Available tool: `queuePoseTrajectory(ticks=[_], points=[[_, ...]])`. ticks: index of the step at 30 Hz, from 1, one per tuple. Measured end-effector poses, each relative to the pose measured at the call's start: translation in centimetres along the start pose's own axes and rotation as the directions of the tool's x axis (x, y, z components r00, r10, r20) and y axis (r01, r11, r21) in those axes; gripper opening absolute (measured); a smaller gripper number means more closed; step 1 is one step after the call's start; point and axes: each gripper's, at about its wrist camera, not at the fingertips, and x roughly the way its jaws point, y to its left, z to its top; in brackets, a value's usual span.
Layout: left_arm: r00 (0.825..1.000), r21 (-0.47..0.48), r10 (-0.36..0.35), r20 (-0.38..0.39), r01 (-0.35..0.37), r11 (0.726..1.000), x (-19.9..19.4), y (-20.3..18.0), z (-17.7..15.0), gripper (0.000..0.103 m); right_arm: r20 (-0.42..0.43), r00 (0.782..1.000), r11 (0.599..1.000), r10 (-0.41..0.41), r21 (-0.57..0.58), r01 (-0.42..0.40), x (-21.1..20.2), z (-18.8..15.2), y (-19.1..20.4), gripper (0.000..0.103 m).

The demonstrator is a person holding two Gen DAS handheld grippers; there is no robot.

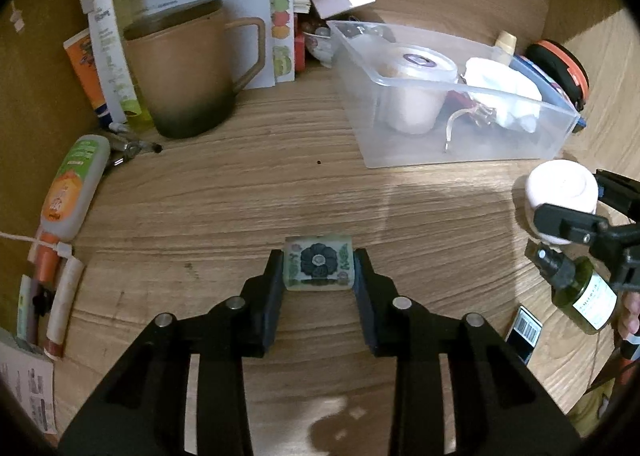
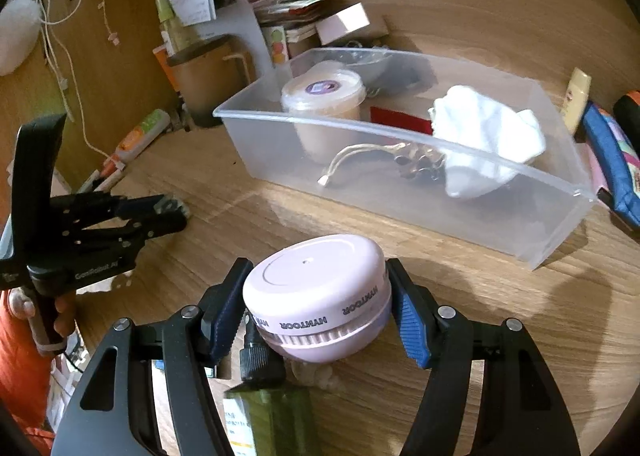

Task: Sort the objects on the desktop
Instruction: 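Grasp the small square dotted tile with left tool while right tool grasps the pink round device, then lift and carry the tile and pink device over the clear box with both tools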

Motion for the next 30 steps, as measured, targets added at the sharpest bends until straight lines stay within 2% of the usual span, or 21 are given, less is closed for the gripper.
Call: queuePoseTrajectory(ticks=[18,30], points=[[0.994,-0.010,-0.005,0.107,0.006,1.000,-3.0,-1.6,1.7,0.033,0.095,0.994,0.997,-0.059,0.065,0.053,-3.6,1.0,-2.7,0.063],[0.980,0.015,-0.023,0.198,0.020,1.000,-5.8,-3.5,4.3,0.033,0.175,0.982,0.993,-0.077,0.107,0.059,-6.8,2.2,-4.8,0.063]])
